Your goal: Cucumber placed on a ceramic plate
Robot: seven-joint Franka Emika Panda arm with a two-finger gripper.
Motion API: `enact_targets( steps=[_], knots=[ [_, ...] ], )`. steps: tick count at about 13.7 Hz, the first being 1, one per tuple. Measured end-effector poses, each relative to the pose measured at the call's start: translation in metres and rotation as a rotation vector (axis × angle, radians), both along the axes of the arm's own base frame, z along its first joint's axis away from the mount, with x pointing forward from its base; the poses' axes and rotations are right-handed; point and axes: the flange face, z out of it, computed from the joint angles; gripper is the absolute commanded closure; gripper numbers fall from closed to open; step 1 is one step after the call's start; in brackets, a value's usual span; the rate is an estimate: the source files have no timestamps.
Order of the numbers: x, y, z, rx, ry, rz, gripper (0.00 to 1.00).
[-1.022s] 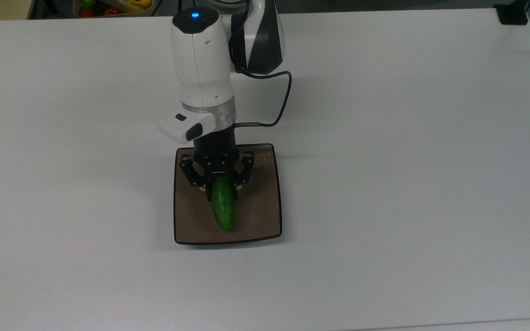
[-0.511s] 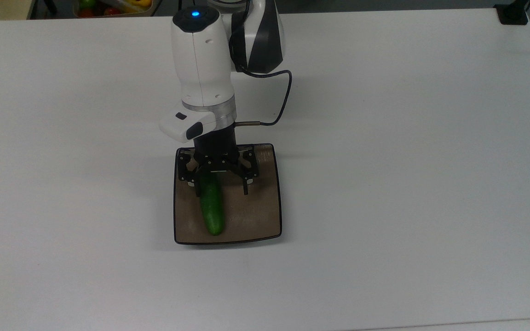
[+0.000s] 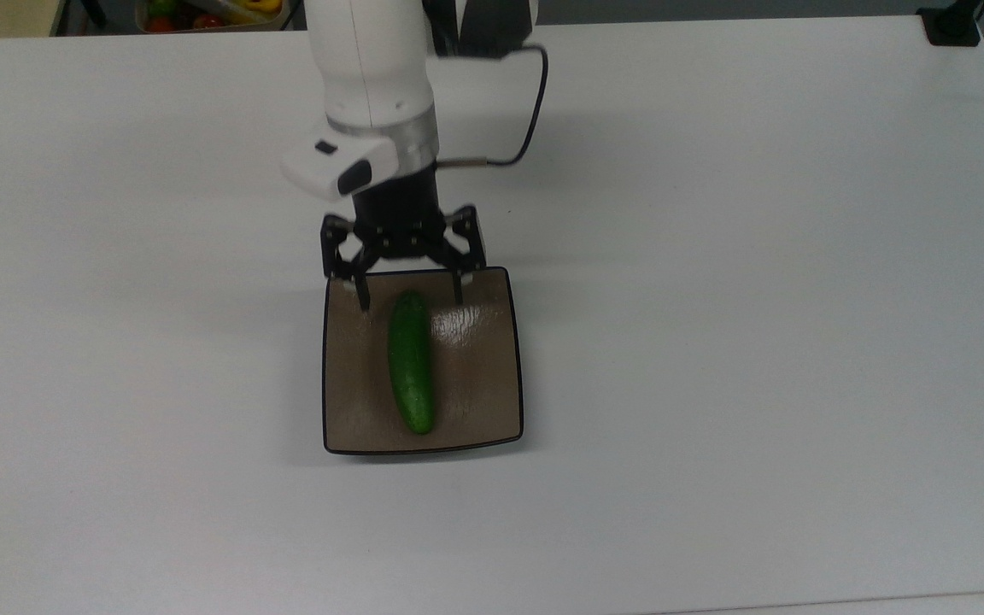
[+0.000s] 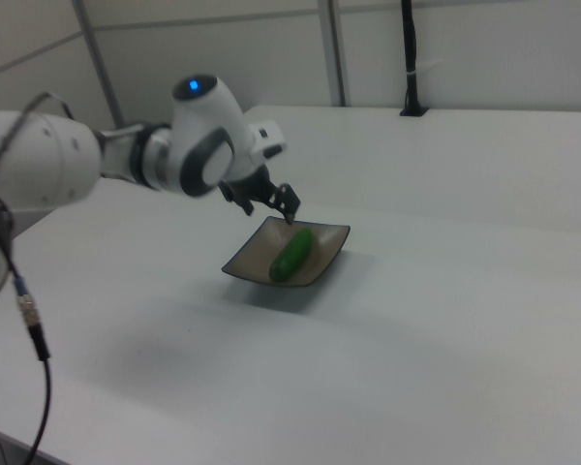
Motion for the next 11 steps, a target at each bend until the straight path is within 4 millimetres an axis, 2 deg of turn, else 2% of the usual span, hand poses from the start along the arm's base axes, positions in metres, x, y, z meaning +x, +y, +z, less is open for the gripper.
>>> enact_targets(
  steps=[6, 9, 11],
  knots=[
    [-0.076, -0.013, 0.124, -0.018, 0.188, -0.027, 0.0],
    [-0.107, -0.022, 0.16, -0.008, 0.232, -0.086, 0.0],
    [-0.125, -0.028, 0.174, -0.002, 0.278, -0.131, 0.0]
  ],
)
